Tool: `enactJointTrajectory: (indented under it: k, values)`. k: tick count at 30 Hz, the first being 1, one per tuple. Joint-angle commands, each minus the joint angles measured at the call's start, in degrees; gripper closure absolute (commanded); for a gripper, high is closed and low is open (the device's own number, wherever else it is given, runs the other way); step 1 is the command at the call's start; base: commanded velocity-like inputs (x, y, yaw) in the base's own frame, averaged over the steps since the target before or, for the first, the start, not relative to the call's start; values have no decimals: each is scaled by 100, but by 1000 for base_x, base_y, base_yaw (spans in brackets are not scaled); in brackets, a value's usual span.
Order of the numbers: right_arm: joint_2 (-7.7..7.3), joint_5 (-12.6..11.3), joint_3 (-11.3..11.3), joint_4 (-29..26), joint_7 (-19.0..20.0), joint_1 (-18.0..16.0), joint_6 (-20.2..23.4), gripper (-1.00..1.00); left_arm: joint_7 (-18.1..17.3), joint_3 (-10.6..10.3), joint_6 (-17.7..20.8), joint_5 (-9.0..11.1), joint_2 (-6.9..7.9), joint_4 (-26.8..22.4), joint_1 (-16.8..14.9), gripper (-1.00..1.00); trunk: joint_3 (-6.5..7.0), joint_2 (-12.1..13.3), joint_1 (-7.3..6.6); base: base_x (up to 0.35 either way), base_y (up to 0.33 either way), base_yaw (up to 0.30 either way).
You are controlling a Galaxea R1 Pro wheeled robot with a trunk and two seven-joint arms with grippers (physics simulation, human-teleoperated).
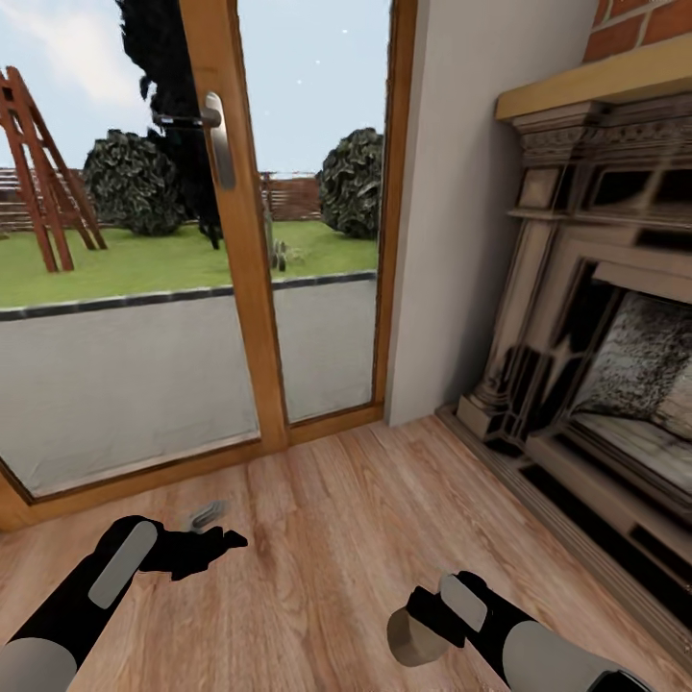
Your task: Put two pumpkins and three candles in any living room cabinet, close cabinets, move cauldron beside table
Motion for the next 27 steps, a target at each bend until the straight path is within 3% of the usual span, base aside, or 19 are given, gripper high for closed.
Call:
enactJointTrajectory:
  k: [1,8,27]
  values:
    - [-2,-51,37,-9,-40,-6,11,100,47,-14,10,55,7,-8,-1,-100,-10,-3,-1,0,0,-251]
    - [-27,-167,37,-9,-40,-6,3,100,47,-14,8,54,7,-8,-1,-100,-41,-3,-1,0,0,-254]
    - [-37,-179,37,-9,-40,-6,-12,100,47,-14,7,54,7,-8,-1,-100,-127,-3,-1,0,0,-255]
